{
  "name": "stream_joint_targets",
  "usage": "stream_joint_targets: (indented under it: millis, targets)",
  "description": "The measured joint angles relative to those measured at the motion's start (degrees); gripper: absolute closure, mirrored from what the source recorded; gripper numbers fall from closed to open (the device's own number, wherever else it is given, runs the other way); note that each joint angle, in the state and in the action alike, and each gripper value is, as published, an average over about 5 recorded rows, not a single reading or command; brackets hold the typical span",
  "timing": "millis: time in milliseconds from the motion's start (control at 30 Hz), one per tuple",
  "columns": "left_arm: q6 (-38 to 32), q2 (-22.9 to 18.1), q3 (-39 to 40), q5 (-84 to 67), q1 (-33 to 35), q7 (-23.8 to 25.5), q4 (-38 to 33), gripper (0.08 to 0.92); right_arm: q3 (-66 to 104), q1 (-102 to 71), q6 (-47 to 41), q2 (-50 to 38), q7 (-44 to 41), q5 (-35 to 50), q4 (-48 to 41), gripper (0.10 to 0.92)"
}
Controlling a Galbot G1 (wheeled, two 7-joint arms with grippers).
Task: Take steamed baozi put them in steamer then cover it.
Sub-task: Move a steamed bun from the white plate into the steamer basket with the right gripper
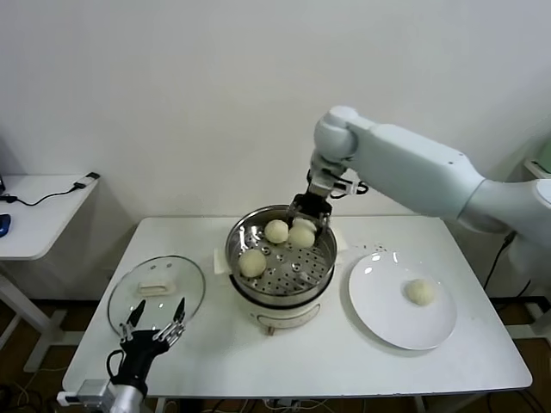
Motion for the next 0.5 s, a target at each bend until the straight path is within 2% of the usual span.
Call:
stream_joint_targets:
  millis: [500]
  targets:
    - [0.0,0.1,0.0,-1.2,-0.9,0.0,0.1,0.177,-2.0,-4.5,9.5,4.7,2.4,-8.0,2.4,0.38]
